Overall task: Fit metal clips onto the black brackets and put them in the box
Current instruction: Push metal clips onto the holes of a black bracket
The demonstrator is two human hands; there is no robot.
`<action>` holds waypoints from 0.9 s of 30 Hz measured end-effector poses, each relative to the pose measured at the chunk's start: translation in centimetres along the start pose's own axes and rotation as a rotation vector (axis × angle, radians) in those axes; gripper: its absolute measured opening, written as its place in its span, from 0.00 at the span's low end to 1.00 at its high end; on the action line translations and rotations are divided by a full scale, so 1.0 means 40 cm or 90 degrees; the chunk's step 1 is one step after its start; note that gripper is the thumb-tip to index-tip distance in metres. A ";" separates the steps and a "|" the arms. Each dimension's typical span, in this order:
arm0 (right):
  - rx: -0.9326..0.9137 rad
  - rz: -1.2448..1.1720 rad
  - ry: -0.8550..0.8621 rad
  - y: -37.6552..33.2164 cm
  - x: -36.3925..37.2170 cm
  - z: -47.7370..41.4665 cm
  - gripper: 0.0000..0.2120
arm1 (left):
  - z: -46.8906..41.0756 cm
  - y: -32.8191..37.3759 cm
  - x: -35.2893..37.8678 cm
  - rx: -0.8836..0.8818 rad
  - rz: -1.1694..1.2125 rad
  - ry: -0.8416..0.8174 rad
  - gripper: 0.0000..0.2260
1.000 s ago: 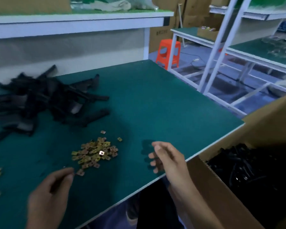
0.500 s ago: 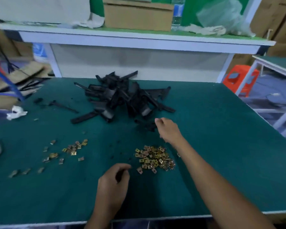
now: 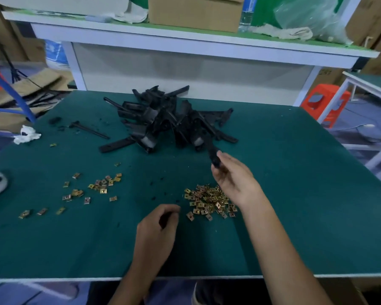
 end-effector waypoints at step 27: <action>-0.168 0.027 0.361 0.198 -0.181 0.332 0.17 | -0.091 0.070 0.251 0.209 -0.338 -0.155 0.08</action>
Point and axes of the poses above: each hand's wrist, its own z-axis away from the middle knuckle, its own x-axis out of the palm, y = z × x, the point moved 5 cm from there along -z, towards the middle knuckle, and after that the axes turned 12 degrees about z, right-handed, at the moved point
